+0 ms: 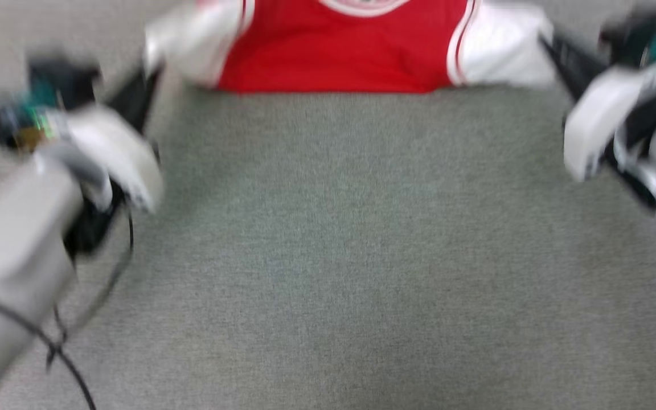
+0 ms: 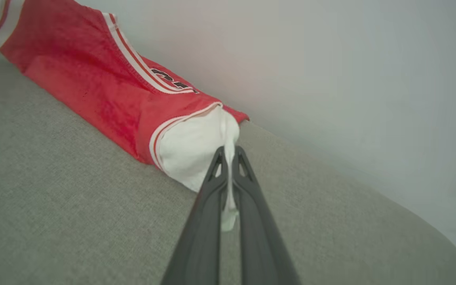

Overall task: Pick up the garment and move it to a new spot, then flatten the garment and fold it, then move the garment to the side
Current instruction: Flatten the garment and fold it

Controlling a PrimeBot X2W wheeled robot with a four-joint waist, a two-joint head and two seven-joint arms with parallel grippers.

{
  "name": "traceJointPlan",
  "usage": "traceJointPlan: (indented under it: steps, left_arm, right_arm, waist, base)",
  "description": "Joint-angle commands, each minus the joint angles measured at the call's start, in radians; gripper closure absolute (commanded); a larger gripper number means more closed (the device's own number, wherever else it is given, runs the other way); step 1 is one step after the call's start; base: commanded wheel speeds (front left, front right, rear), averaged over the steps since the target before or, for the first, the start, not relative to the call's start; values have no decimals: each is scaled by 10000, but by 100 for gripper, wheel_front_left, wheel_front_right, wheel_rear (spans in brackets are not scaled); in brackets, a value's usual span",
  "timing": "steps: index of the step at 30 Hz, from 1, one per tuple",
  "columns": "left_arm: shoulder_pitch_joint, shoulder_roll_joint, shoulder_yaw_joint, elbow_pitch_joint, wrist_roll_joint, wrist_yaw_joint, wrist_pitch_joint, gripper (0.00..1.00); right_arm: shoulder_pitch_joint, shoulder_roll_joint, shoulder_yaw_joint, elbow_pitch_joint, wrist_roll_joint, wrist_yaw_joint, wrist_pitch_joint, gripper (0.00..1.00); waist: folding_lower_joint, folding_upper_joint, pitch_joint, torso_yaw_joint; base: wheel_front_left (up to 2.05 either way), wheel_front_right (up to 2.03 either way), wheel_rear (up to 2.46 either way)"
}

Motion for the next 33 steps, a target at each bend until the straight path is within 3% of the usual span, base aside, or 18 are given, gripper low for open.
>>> traceJointPlan:
  steps: [1, 8, 15, 26, 33]
  left_arm:
    - [592, 99, 45, -172, -98, 178, -53, 100]
    - [3492, 548, 290, -1155, -403, 837, -83, 100]
    - [5642, 893, 857, -1674, -728, 1185, -73, 100]
    - [8555, 1247, 1377, -2515, -1013, 1711, -67, 100]
    - [9759, 1232, 1363, -2933, -1036, 1979, -68, 100]
  right_arm:
    - [527, -147, 103, -111, 175, -7, -81, 100]
    - [3052, -889, 331, -600, 878, -7, -311, 100]
    - [5271, -1565, -96, -1096, 969, -7, -414, 100]
    - [9149, -2195, -1997, -2640, 1145, -10, 236, 100]
    - [11479, -2315, -3171, -4055, 1142, -10, 1487, 100]
  waist:
    - [0, 0, -535, -48]
    - [0, 0, -1607, -131]
    - [0, 0, -2479, -196]
    - [0, 0, -3448, -134]
    - [0, 0, -3554, -7]
  base:
    - [0, 0, 0]
    - [0, 0, 0]
    - [0, 0, 0]
    - [0, 0, 0]
    - [0, 0, 0]
